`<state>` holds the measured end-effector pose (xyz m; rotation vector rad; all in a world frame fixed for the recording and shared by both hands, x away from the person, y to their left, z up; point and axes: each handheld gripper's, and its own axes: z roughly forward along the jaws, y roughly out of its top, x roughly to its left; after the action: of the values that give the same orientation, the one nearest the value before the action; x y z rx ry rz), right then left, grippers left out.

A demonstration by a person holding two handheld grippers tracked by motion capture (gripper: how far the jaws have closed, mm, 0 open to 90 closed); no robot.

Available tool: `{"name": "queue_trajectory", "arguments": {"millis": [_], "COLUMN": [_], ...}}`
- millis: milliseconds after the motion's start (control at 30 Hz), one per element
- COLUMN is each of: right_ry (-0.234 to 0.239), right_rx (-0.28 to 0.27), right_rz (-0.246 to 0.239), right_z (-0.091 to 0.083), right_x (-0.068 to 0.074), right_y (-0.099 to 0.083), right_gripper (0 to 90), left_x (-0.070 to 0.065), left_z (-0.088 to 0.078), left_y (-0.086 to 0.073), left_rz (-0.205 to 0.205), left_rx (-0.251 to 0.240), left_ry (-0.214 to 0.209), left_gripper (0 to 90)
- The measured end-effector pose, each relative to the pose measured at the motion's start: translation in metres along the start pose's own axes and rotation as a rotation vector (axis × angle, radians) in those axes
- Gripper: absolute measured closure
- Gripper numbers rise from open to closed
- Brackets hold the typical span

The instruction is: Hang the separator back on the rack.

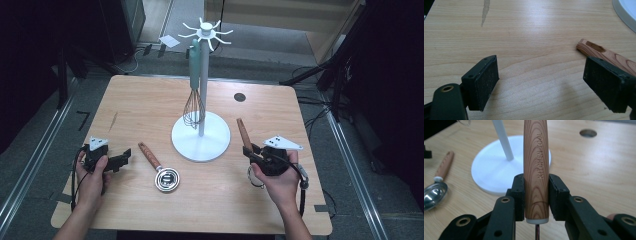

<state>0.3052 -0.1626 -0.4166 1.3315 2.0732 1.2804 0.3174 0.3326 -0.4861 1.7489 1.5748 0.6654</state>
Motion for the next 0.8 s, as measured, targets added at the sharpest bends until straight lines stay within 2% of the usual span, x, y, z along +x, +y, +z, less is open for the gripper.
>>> {"name": "queue_trajectory", "arguments": {"millis": [133, 200, 800], "right_ry": [0.018, 0.033, 0.046], "right_rx": [-0.050, -0.057, -0.218], "right_rz": [-0.016, -0.022, -0.068], "right_z": [-0.004, -0.004, -0.012], "right_x": [0.008, 0.012, 0.039], "right_y": [0.006, 0.010, 0.051], "right_gripper": [70.6, 70.6, 70.5], "left_x": [0.000, 0.000, 0.000], "left_z": [-0.001, -0.001, -0.002], "left_y": [0.000, -0.001, -0.001], "left_rz": [-0.001, -0.002, -0.001], "left_rx": [-0.008, -0.011, -0.020], "left_ry": [-0.002, -0.002, -0.004], "left_gripper": [13.7, 13.7, 13.7]}}
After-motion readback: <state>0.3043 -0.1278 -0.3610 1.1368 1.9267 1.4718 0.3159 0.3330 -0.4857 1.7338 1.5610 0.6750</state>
